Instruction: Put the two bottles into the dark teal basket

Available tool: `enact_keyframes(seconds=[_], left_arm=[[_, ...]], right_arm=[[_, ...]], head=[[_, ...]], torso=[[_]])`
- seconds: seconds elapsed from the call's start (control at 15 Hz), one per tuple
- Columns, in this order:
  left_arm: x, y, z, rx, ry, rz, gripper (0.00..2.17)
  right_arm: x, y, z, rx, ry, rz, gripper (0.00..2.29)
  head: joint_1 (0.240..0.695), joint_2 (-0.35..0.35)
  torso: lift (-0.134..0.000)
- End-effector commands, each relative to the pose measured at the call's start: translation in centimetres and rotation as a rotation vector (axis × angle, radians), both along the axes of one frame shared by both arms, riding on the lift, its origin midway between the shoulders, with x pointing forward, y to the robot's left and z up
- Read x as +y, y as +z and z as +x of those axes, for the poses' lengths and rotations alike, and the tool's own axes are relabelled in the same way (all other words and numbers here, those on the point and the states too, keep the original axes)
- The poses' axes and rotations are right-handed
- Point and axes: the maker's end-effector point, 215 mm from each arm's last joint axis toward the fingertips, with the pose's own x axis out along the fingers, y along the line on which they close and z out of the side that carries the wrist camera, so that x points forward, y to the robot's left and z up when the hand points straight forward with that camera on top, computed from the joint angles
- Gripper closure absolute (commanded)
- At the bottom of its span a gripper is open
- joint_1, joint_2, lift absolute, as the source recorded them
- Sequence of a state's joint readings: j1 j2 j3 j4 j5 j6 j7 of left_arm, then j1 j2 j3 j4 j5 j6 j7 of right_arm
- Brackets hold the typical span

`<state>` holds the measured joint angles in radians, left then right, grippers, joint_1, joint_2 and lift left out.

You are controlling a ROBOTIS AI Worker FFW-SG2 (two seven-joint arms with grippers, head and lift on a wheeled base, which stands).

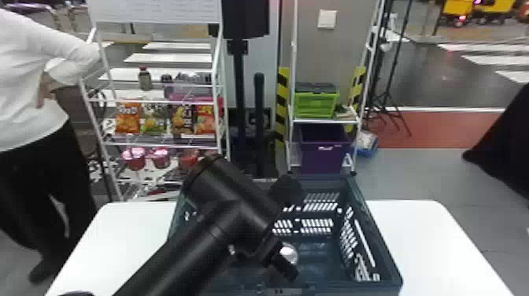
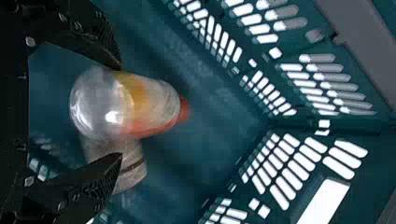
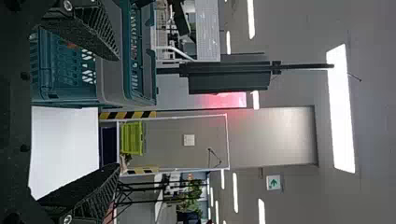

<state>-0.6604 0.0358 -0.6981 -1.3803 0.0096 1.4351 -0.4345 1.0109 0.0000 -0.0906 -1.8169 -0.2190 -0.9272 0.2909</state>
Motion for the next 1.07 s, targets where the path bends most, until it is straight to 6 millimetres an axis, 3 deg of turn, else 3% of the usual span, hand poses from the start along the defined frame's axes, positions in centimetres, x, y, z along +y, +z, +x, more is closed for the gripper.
enact_keyframes(seconds=[0.0,0.13,0.4,0.53,0.73,1.0], left_arm=[[-0.1,1.1,0.4,-0.019,0.003,-0.019,0.00],[0.5,3.0,1.3,-0.092,0.022,-0.041,0.00],[4.2,8.2,2.3,-0.235,0.161,-0.187,0.01],[6.2,8.9,0.5,-0.252,0.223,-0.263,0.02],[11.1,9.4,-3.1,-0.341,0.319,-0.253,0.03],[15.4,13.0,-7.8,-0.455,0.378,-0.252,0.04]], right_arm=[[-0.4,0.0,-0.1,-0.002,-0.004,0.008,0.07],[-0.7,-0.1,-0.1,0.000,-0.005,-0.001,0.07],[-0.7,0.3,0.1,-0.010,-0.005,0.000,0.07],[-0.7,0.6,0.1,-0.016,-0.004,-0.002,0.07],[-0.5,0.9,0.1,-0.019,0.007,-0.005,0.07],[-0.4,0.8,0.5,-0.009,0.013,-0.005,0.07]], head=[[0.499,0.000],[0.499,0.000],[0.499,0.000],[0.499,0.000],[0.499,0.000],[0.499,0.000]], torso=[[0.000],[0.000],[0.000],[0.000],[0.000],[0.000]])
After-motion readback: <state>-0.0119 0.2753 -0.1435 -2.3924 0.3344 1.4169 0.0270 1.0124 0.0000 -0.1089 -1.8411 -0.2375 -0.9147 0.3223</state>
